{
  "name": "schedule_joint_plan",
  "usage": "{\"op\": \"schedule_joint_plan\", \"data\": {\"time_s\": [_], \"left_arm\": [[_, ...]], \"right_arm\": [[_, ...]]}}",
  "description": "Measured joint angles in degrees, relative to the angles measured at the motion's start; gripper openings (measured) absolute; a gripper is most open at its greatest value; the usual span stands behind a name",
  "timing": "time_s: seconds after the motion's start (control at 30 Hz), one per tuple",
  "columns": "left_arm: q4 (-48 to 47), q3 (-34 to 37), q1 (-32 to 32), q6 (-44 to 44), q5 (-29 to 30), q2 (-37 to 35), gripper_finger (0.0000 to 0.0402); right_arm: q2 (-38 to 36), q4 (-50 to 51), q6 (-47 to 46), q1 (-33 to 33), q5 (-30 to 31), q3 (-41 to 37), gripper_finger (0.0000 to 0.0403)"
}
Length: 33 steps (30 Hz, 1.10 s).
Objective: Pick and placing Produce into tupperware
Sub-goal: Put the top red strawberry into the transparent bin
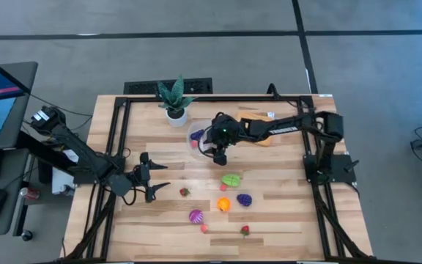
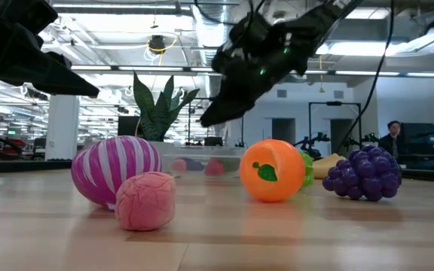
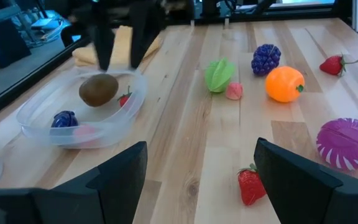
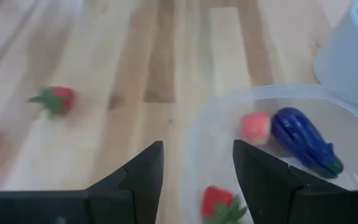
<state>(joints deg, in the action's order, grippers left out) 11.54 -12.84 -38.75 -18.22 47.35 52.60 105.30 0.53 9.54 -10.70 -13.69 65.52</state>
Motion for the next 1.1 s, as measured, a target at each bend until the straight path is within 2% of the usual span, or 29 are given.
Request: {"op": "schedule_joint_plan", "data": {"time_s": [0.2,0.47,0.77,0.93,1.1], "left_arm": [[-0.69,0.00,0.01,-0.96,-0.59,0.00,0.0286],[-0.66,0.00,-0.01,-1.46,-5.04,0.02,0.0286],[0.71,0.00,0.03,-1.44,-4.76,2.91,0.0286],[6.43,0.00,0.83,1.25,-4.52,7.43,0.0286],[11.61,0.00,1.99,4.83,-5.39,11.71,0.0286]], "right_arm": [[-7.21,8.67,-0.01,4.73,0.02,-0.02,0.0213],[-14.29,18.80,-3.92,15.88,1.07,-0.78,0.0211],[-22.95,20.06,-11.98,27.33,17.62,-7.64,0.0198],[-28.64,19.14,-17.84,32.27,27.08,-14.32,0.0190],[-33.75,13.26,-21.94,37.02,33.53,-21.73,0.0184]]}}
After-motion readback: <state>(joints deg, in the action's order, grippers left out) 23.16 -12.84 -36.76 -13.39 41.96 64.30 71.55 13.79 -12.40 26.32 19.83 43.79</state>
